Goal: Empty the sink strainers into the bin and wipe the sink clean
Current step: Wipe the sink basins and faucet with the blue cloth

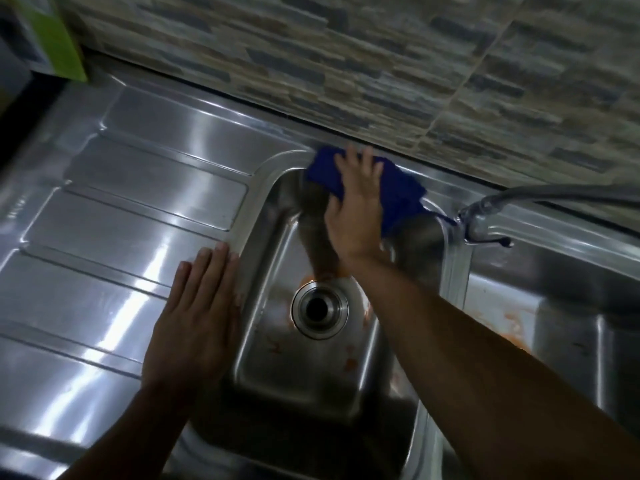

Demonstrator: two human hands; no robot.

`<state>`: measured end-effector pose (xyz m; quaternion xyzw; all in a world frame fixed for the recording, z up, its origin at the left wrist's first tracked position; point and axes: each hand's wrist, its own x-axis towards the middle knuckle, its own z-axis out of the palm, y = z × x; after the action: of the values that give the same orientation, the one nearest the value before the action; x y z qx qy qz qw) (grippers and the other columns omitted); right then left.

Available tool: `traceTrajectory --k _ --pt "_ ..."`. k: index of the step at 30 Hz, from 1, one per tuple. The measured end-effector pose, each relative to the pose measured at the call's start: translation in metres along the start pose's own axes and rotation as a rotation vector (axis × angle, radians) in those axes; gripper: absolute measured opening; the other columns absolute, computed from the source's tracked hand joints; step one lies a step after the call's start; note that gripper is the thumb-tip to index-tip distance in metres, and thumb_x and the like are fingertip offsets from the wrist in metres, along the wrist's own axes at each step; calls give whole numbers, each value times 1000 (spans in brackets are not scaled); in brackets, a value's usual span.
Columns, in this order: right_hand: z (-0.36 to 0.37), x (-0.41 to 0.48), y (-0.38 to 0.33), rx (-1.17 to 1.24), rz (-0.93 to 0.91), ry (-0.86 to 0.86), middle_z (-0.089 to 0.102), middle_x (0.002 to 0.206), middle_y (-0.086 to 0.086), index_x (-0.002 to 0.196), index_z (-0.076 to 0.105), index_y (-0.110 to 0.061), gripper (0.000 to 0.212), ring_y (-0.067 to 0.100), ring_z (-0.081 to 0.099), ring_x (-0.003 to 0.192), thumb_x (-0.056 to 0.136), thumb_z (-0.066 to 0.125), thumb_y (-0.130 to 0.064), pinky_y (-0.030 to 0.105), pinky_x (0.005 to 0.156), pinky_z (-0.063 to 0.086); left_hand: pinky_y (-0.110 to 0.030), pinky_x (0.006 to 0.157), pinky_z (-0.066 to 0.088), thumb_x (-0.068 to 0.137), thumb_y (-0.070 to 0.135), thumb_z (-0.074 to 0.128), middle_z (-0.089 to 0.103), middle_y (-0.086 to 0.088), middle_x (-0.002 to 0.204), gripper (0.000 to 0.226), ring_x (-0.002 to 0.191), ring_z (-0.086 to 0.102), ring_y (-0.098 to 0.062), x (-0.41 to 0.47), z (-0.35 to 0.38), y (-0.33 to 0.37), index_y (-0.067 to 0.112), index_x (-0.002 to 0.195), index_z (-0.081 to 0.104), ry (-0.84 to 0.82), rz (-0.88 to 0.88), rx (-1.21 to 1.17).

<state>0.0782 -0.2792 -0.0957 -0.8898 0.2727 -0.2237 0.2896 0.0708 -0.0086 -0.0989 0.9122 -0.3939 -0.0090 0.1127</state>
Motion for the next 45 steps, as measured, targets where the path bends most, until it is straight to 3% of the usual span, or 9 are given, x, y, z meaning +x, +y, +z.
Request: traceTrajectory --k 6,9,16,21,25,29,34,41,45 --pt "20 28 -37 36 -278 -320 32 162 11 148 45 -6 63 26 11 154 89 60 8 35 123 -3 -50 126 17 105 33 27 26 -14 165 57 155 19 -28 0 -3 0 5 156 31 8 10 -21" --pt "2 23 -10 -161 -359 -303 25 165 8 155 33 -10 71 26 14 155 90 62 0 34 126 -2 -51 126 19 106 33 26 27 -13 165 57 155 21 -27 0 -4 -2 5 154 33 20 21 -60" --pt "-57 -14 62 -632 -106 -190 4 169 3 161 5 -19 75 25 3 156 100 46 -32 52 126 2 -49 126 19 107 34 22 28 -12 165 56 156 18 -23 -1 -6 0 8 155 33 6 0 -87" --pt "-43 -5 31 -470 37 -239 1 169 4 161 8 -15 69 30 -1 156 102 44 -25 52 126 -2 -39 129 12 105 37 26 25 -9 166 58 156 17 -19 -12 -22 -12 8 155 33 -66 -1 -201" --pt "-7 20 -11 -330 -98 -406 2 170 3 160 10 -17 65 30 -6 156 104 42 -27 51 124 -9 -36 129 8 104 35 28 22 -7 167 58 156 16 -19 -59 -40 -42 10 157 29 -72 -125 -139" --pt "28 30 -56 -276 -206 -529 9 169 2 160 15 -16 62 31 -4 156 105 41 -28 53 124 -5 -49 127 16 104 31 26 23 -10 166 58 156 19 -26 -109 -45 -44 8 157 28 -76 -210 -25" --pt "22 -41 -87 -147 -330 -586 23 165 6 157 27 -8 62 33 7 155 100 50 -20 52 125 8 -51 126 15 103 33 26 23 -11 166 59 155 17 -27 -131 -51 -35 10 158 27 -49 -369 -25" --pt "5 -198 -121 135 -392 -702 25 164 15 152 34 2 72 37 6 155 83 55 8 52 126 3 -55 125 13 92 30 27 33 -17 161 65 154 22 -32 -135 -52 -31 8 152 39 13 -509 -33" --pt "13 -183 -119 107 -385 -623 26 163 16 152 35 1 72 37 10 154 84 55 10 55 125 9 -54 125 17 95 31 25 31 -16 162 64 154 22 -30 -136 -50 -35 9 153 37 24 -493 -72"
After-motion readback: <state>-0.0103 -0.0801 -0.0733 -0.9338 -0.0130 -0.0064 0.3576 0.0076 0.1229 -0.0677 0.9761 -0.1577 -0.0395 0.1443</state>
